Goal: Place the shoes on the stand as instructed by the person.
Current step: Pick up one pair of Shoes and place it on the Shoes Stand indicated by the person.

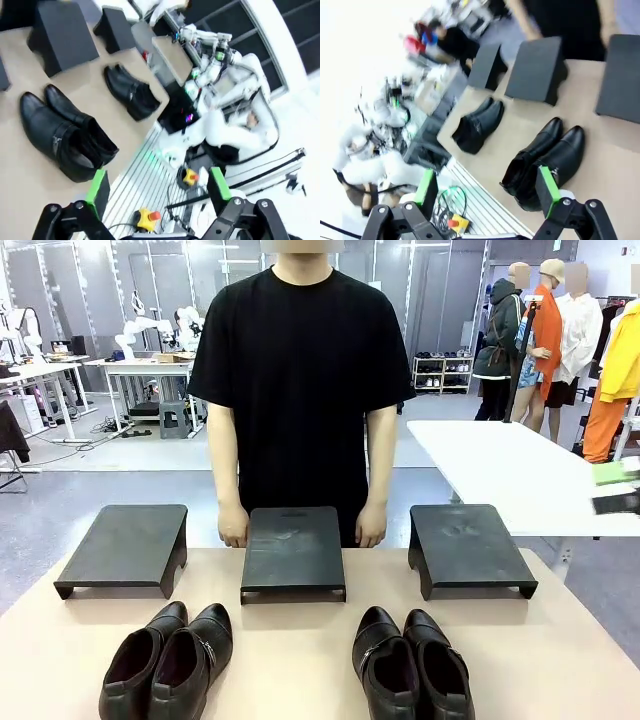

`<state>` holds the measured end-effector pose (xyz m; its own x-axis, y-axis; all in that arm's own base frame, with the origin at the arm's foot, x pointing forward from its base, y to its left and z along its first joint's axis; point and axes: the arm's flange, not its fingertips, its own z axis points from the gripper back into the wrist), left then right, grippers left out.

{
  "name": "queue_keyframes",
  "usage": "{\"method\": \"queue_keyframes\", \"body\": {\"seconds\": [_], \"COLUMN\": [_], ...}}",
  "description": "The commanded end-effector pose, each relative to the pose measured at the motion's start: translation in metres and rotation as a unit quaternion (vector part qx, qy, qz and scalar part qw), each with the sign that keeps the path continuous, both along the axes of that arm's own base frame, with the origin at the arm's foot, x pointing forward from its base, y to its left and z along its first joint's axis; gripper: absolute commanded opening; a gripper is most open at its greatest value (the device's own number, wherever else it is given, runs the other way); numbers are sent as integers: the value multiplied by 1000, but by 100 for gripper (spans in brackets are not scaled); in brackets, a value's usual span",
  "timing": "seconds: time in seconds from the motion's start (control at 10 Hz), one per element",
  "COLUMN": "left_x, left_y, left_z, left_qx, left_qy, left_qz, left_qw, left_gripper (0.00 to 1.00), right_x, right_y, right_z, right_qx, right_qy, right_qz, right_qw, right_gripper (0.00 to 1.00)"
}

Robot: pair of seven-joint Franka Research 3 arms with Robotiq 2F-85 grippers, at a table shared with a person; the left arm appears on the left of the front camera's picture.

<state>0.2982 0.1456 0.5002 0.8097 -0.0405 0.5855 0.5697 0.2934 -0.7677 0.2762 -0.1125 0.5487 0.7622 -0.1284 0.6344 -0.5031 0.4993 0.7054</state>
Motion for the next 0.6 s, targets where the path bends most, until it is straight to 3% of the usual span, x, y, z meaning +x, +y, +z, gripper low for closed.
{"method": "queue_keyframes", "body": {"seconds": [0.0, 0.2, 0.5], "left_x": [-22, -53, -95], "left_y": [41, 76, 105], "left_z": [-12, -30, -41], "left_qx": [-57, -90, -115], "left_qy": [-42, -70, -121], "left_qz": [58, 119, 183], "left_qw": [996, 986, 969], "left_gripper": [100, 100, 100], "right_x": [-62, -95, -124], "right_y": [-21, -57, -82], "right_z": [-31, -35, -43], "right_qx": [34, 69, 95], "right_qy": [-11, -33, -50], "right_qz": [-65, -120, -156], "right_qw": [997, 990, 982], "right_gripper": [100, 100, 100]}}
